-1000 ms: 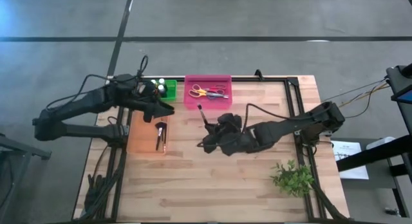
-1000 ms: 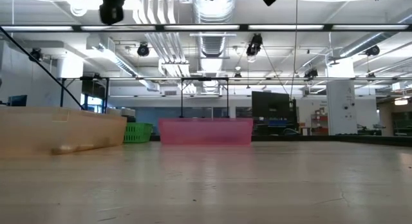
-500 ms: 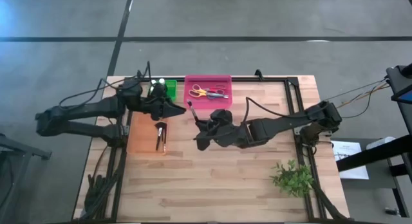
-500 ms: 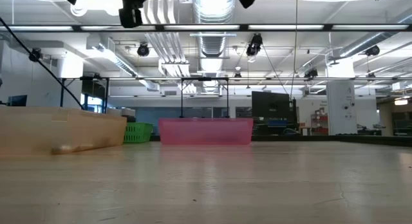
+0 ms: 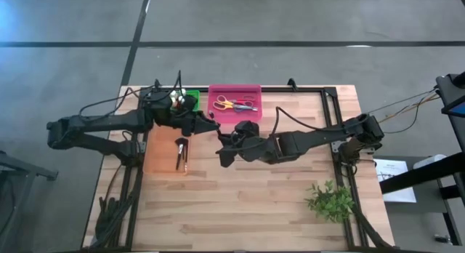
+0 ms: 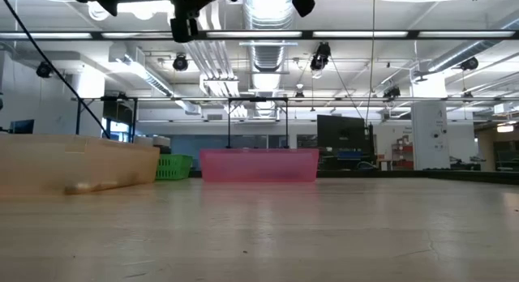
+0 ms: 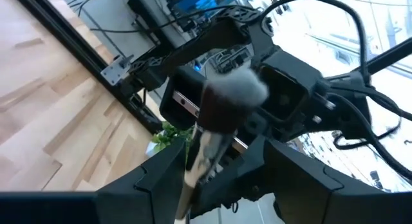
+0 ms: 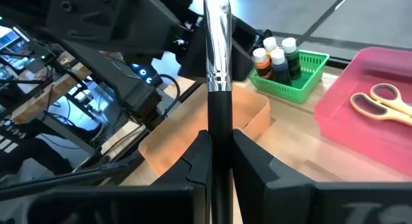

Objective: Pick & Place Paint Supplies
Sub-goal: Put the black paintbrush into the orange bin

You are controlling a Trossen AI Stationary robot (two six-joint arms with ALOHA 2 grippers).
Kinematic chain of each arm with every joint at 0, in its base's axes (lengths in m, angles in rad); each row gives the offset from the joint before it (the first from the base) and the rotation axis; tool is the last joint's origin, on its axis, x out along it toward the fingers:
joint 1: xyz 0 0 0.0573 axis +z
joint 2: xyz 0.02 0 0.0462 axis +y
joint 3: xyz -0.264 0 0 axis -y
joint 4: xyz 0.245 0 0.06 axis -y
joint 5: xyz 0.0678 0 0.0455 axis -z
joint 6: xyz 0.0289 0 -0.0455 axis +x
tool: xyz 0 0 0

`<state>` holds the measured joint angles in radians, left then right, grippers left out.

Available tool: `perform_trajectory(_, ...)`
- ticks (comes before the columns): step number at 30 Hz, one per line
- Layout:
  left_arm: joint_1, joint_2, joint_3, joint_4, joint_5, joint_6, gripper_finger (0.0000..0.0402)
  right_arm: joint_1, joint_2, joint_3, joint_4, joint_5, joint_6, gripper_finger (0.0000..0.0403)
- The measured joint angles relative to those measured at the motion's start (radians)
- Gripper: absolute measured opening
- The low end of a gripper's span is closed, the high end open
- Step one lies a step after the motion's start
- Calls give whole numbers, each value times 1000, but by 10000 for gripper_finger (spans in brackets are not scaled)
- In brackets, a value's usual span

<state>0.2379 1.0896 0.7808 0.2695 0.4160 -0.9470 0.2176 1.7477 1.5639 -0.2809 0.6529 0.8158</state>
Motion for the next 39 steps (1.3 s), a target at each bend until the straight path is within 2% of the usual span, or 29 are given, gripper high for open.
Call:
perform_trajectory(6,-2,42,24,5,3,4,203,-3,3,0,10,0,1,30)
perform_trajectory(17,0,43,17,-12,8,16,55,-1,-1,0,18,27,25,30)
perform_trajectory(24,0,41,17,-12,12,14,54,-1,-1,0,32,29,5,38)
perform_trajectory(27,-1,38,17,-11,23,0,54,-1,-1,0,55,26,-10,73)
perform_trajectory(33,0,25,18,-18,42,14,54,-4,0,0,79,11,8,178)
perform_trajectory(39,42,-51,19,-254,60,115,54,8,0,0,76,5,11,263)
